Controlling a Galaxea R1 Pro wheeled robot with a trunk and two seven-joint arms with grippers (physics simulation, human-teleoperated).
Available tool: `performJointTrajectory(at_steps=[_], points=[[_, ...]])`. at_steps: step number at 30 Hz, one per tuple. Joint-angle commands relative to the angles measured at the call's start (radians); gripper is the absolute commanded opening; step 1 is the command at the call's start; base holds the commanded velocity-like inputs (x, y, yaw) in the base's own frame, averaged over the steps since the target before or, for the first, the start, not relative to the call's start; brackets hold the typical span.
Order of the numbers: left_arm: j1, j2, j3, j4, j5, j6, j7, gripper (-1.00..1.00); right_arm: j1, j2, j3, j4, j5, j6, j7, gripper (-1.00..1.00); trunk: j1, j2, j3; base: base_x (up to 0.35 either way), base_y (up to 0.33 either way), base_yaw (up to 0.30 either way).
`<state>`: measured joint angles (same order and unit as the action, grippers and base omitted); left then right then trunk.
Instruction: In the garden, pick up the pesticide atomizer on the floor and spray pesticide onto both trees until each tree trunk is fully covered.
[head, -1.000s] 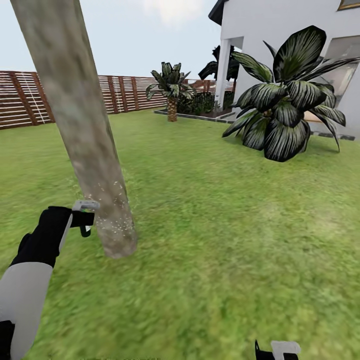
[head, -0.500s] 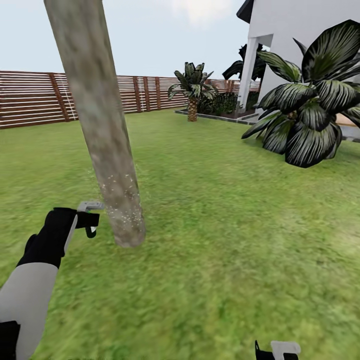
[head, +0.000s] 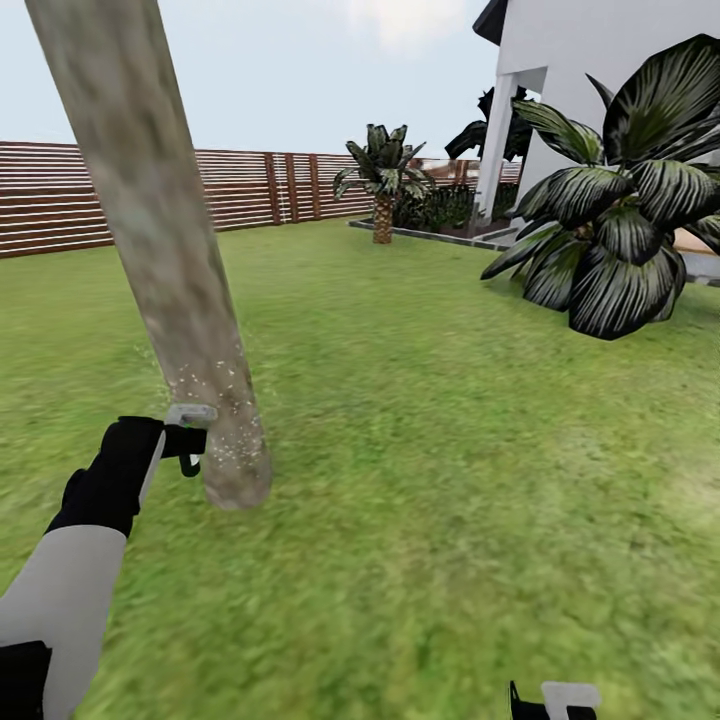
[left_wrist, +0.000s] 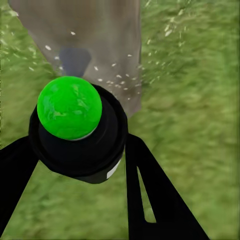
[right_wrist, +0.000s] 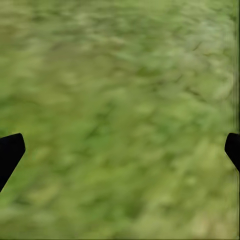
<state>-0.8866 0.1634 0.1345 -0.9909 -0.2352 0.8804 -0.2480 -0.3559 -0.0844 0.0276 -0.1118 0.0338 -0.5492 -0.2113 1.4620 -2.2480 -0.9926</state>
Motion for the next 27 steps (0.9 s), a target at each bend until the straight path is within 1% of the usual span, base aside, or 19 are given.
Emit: performJointTrajectory(at_steps=[1, 3, 6, 7, 10, 12, 15, 19, 21, 23, 25, 27], points=[[0.001, 0.007, 0.003, 0.001, -0.001, 0.000, 0.001, -1.00, 0.000, 0.000, 0.000, 0.000, 0.000, 0.000, 0.000, 1.00, 0.000, 0.000, 0.000, 0.008, -0.270, 0.000], [0.005, 0.019, 0.007, 0.002, -0.002, -0.001, 0.001, -1.00, 0.000, 0.000, 0.000, 0.000, 0.000, 0.000, 0.000, 1.00, 0.000, 0.000, 0.000, 0.003, -0.272, 0.000], [0.026, 0.045, 0.009, 0.003, -0.004, -0.001, 0.002, -1.00, 0.000, 0.000, 0.000, 0.000, 0.000, 0.000, 0.000, 1.00, 0.000, 0.000, 0.000, 0.001, -0.273, 0.000], [0.037, 0.048, 0.009, 0.004, -0.005, -0.002, 0.002, -1.00, 0.000, 0.000, 0.000, 0.000, 0.000, 0.000, 0.000, 1.00, 0.000, 0.000, 0.000, 0.000, -0.273, 0.000], [0.049, 0.039, 0.001, 0.003, -0.005, -0.003, 0.003, -1.00, 0.000, 0.000, 0.000, 0.000, 0.000, 0.000, 0.000, 1.00, 0.000, 0.000, 0.000, 0.000, -0.273, 0.093], [0.051, 0.028, 0.001, 0.003, 0.000, -0.002, 0.003, -1.00, 0.000, 0.000, 0.000, 0.000, 0.000, 0.000, 0.000, 1.00, 0.000, 0.000, 0.000, 0.000, -0.273, 0.250], [0.052, 0.024, 0.002, 0.003, -0.002, -0.002, 0.003, -1.00, 0.000, 0.000, 0.000, 0.000, 0.000, 0.000, 0.000, 1.00, 0.000, 0.000, 0.000, 0.000, -0.273, 0.273], [0.058, 0.047, 0.010, 0.004, -0.005, -0.002, 0.002, -1.00, 0.000, 0.000, 0.000, 0.000, 0.000, 0.000, 0.000, 1.00, 0.000, 0.000, 0.000, 0.000, -0.273, 0.277], [0.072, 0.065, 0.010, 0.013, -0.005, -0.003, 0.003, -1.00, 0.000, 0.000, 0.000, 0.000, 0.000, 0.000, 0.000, 1.00, 0.000, 0.000, 0.000, 0.000, -0.273, 0.152], [0.082, 0.067, 0.009, 0.040, -0.006, -0.004, 0.008, -1.00, 0.000, 0.000, 0.000, 0.000, 0.000, 0.000, 0.000, 1.00, 0.000, 0.000, 0.000, 0.065, -0.270, 0.035], [0.085, 0.062, 0.003, 0.052, -0.005, -0.005, 0.016, -1.00, 0.000, 0.000, 0.000, 0.000, 0.000, 0.000, 0.000, 1.00, 0.000, 0.000, 0.000, 0.159, -0.240, 0.010], [0.087, 0.043, 0.002, 0.059, -0.001, -0.006, 0.022, -1.00, 0.000, 0.000, 0.000, 0.000, 0.000, 0.000, 0.000, 1.00, 0.000, 0.000, 0.000, 0.225, -0.192, 0.002]])
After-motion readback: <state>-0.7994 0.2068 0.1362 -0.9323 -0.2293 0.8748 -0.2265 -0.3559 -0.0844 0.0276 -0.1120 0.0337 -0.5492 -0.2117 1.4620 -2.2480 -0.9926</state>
